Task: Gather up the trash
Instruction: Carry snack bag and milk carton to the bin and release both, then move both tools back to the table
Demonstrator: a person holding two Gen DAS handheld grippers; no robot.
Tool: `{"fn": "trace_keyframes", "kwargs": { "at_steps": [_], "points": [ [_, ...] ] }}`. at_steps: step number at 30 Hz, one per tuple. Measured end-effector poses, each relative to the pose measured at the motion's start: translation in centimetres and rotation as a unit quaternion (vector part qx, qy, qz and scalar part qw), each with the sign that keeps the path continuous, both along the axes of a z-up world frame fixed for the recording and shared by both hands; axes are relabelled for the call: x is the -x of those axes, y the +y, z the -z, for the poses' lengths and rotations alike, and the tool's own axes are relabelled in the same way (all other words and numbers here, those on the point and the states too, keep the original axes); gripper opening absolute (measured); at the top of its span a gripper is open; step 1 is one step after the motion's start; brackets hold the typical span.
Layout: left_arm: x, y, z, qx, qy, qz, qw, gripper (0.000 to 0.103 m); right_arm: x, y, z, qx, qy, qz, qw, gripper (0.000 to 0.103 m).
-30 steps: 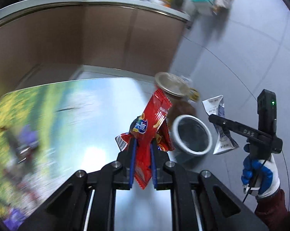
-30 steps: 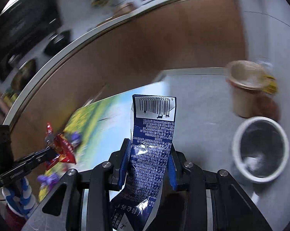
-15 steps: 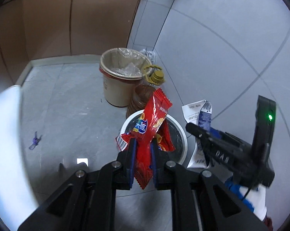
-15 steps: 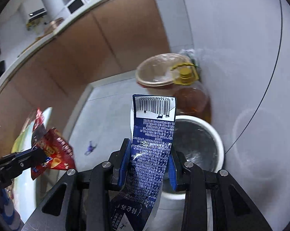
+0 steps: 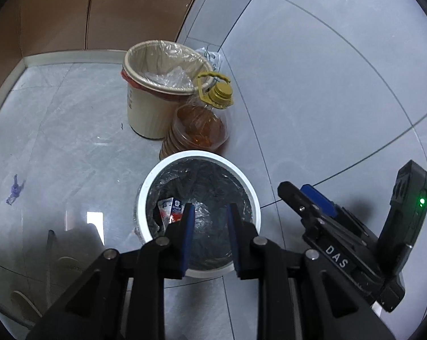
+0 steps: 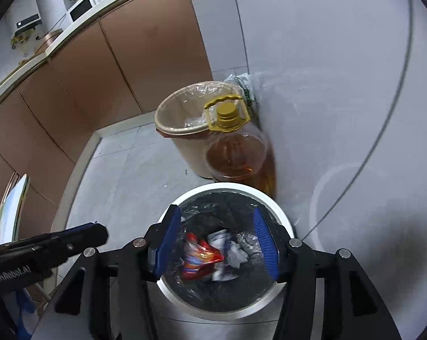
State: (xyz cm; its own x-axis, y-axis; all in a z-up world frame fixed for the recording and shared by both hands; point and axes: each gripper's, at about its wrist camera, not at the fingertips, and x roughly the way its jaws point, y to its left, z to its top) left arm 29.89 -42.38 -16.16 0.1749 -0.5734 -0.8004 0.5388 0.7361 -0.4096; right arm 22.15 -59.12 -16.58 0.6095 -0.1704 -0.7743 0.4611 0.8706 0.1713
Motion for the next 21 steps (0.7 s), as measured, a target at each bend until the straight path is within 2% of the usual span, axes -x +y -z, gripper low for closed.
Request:
{"fn": "trace_keyframes", "kwargs": {
  "at_steps": [4,10,12,13,14,17,21],
  "points": [
    [1.5,2.1,-2.4,0.01,-0.03,-0.012,0.9994,0.022,0.7,0.7,-1.0,-0.003,-0.014,-0.001,1.0,0.053],
    [4.5,8.0,-7.6,0.023,-0.094,-0.059,0.9936,0.023,2.3,4.7,-5.4,0.007,-0.05,-0.034,0.998,0.054],
    [6.1,11.0,-9.7,0.029,-0.116,-0.081,0.9896,0.034,3.1,6.6,-7.4,0.01,-0.067,-0.052,0.996,0.055],
    [6.7,12.0,-10.4,0.03,-0.125,-0.089,0.9877,0.043,3.5,7.6,-8.2,0.011,-0.074,-0.062,0.995,0.056],
    [7.5,13.2,-11.2,0.029,-0.137,-0.098,0.9853,0.046,3.9,8.8,-9.3,0.011,-0.083,-0.075,0.994,0.056],
    [10.3,17.7,-13.7,0.026,-0.177,-0.117,0.9768,0.046,5.3,12.2,-12.2,0.016,-0.109,-0.113,0.987,0.057],
    [13.4,23.3,-15.7,0.025,-0.202,-0.139,0.9691,0.046,7.1,17.1,-15.7,0.022,-0.134,-0.167,0.977,0.058]
  ]
}}
